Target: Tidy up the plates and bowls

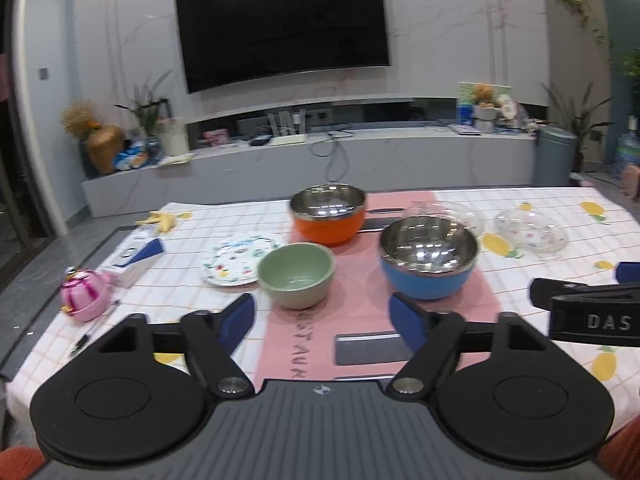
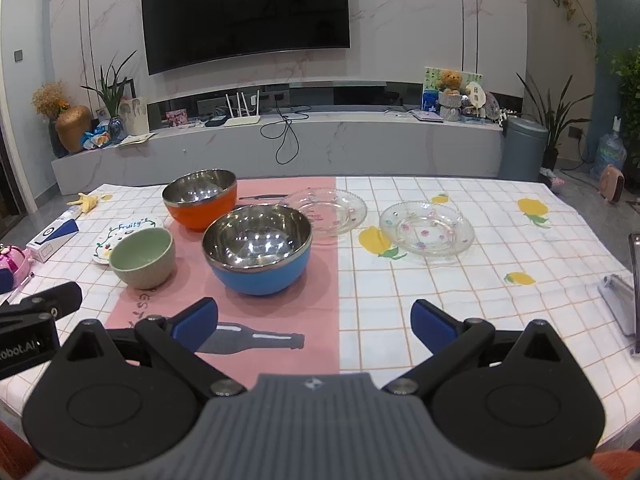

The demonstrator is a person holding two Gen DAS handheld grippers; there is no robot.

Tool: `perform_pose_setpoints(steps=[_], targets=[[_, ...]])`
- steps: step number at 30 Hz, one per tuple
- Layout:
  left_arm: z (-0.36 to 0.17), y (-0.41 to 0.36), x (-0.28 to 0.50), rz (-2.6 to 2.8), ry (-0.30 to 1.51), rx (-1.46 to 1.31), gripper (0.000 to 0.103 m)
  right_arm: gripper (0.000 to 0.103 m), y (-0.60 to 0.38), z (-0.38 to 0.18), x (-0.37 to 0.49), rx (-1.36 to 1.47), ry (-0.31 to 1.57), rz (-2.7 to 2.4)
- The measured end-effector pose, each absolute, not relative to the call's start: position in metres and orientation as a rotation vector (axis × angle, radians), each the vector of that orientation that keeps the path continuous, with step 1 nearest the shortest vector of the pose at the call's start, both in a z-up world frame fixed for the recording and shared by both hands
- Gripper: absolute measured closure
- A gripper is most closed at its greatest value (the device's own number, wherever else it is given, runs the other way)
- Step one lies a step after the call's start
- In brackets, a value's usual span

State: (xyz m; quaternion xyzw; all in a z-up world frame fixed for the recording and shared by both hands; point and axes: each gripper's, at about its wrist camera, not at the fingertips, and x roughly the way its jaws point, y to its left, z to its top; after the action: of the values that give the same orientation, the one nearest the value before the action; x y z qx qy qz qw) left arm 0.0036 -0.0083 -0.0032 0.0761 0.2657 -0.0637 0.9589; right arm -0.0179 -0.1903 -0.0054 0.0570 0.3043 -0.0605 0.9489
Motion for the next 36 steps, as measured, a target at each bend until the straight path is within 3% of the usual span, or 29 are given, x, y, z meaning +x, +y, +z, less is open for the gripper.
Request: perform_pose_setpoints(steps=[5,15,20,28,31,36], targets=[[0.007,-0.01,0.017,-0.202,0.539,0.109,0.021,0.003,-0.197,0.005,-0.008,0.093,0.588,-0.149],[0.023,-0.02,0.073,-0.306,0.57,0.072,0.042,0.003,-0.208,0.026,0.047,0.078,0.614,-0.16],[0.017,-0.024,0.109,-0.35,0.65,0.046,0.058,0.014,-0.212,0.026,0.083,0.088,0.66,-0.166],[-0.01,-0.027,0.154,-0.421,0.766,-0.055,0.063,0.028,-0.211,0.0,0.14,0.176,0.799,-0.137],[-0.025,-0.031,0.166,-0.395,0.805,-0.071,0.063,0.039,-0.212,-0.019,0.15,0.195,0.845,-0.132],[-0.04,-0.033,0.18,-0.361,0.861,-0.083,0.063,0.041,-0.221,-0.041,0.171,0.262,0.927,-0.145]])
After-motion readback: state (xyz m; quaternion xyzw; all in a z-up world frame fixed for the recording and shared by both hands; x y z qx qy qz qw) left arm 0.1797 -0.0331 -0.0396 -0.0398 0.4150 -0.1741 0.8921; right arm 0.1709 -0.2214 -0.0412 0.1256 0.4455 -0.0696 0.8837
